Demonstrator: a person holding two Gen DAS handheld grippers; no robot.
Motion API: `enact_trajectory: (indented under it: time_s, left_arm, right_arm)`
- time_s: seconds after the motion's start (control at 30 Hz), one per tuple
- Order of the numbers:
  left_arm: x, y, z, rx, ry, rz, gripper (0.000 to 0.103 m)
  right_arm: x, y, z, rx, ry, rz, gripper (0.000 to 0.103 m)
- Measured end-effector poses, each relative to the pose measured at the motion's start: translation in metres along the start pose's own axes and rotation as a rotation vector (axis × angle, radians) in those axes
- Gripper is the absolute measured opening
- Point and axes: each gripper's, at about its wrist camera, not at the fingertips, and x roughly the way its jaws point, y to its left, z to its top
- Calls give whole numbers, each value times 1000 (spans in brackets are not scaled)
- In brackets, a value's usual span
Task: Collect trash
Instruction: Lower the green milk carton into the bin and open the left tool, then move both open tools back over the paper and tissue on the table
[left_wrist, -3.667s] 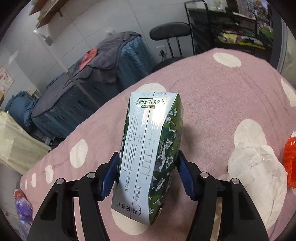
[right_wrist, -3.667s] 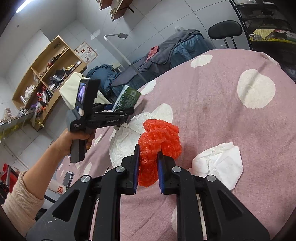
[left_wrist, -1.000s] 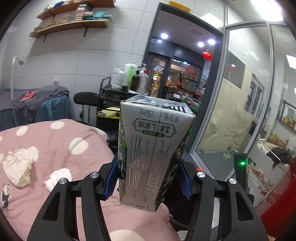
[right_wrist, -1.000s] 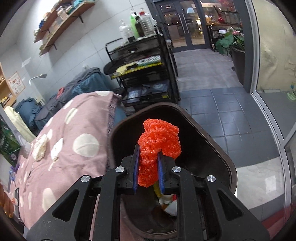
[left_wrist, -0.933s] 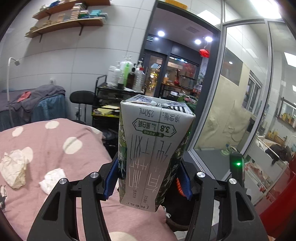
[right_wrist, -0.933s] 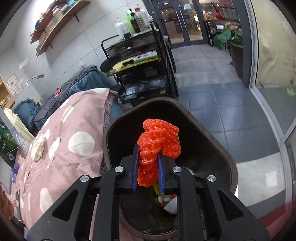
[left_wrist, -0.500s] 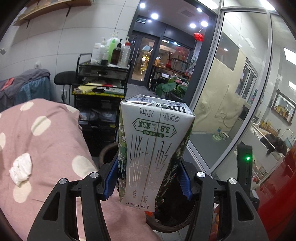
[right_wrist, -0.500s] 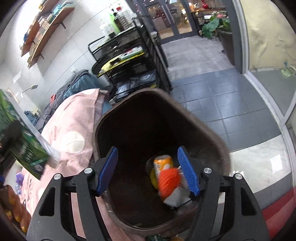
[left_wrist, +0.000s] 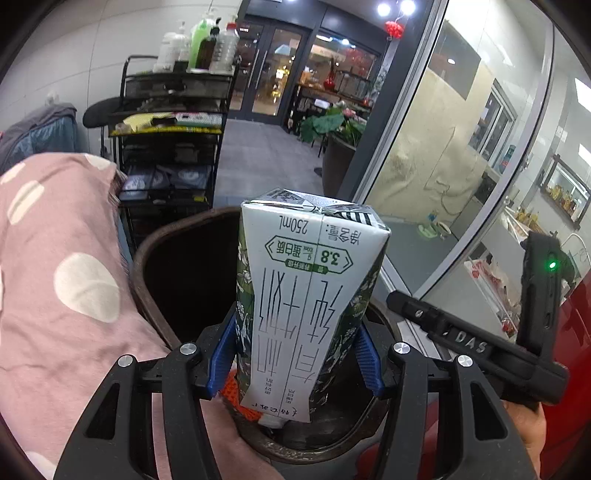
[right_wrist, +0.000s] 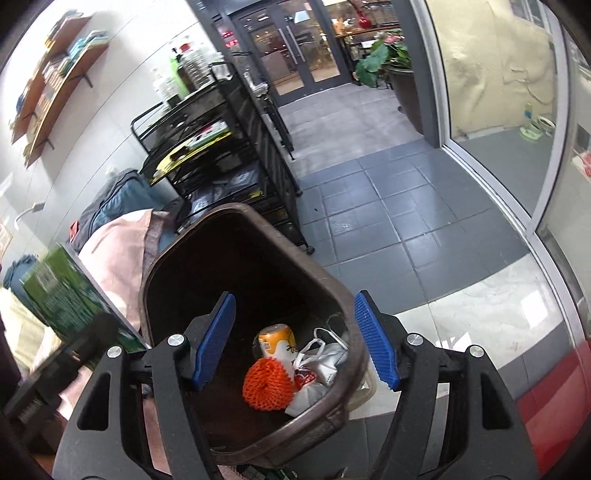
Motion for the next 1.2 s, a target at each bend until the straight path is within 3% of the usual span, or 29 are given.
enact_trajectory:
  time_s: [0.23, 0.3, 0.4, 0.57, 0.77, 1.0, 1.2]
  left_arm:
    - [25, -1, -9, -8, 112, 1, 56]
    - [27, -2, -12, 3, 126, 1, 63]
    - [24, -6, -15, 36, 115, 9, 80]
    - [18, -6, -15, 44, 97, 9, 86]
    - [-9, -8, -16, 74, 25, 39, 94]
    - [-68, -1, -16, 87, -122, 91, 97]
    - [-116, 24, -20, 44, -219, 197, 97]
  right_arm:
    - [-3, -7, 3, 7, -3, -21, 70]
    - [-5, -7, 2, 14, -16, -29, 79]
    - [-5, -8, 4, 17, -18, -33, 79]
    - [-8, -6, 4, 10, -22, -34, 79]
    - [-10, 8, 4, -16, -12, 22, 79]
    - [-6, 36, 3, -25, 37, 125, 79]
    - [-2, 82, -1, -69, 48, 206, 79]
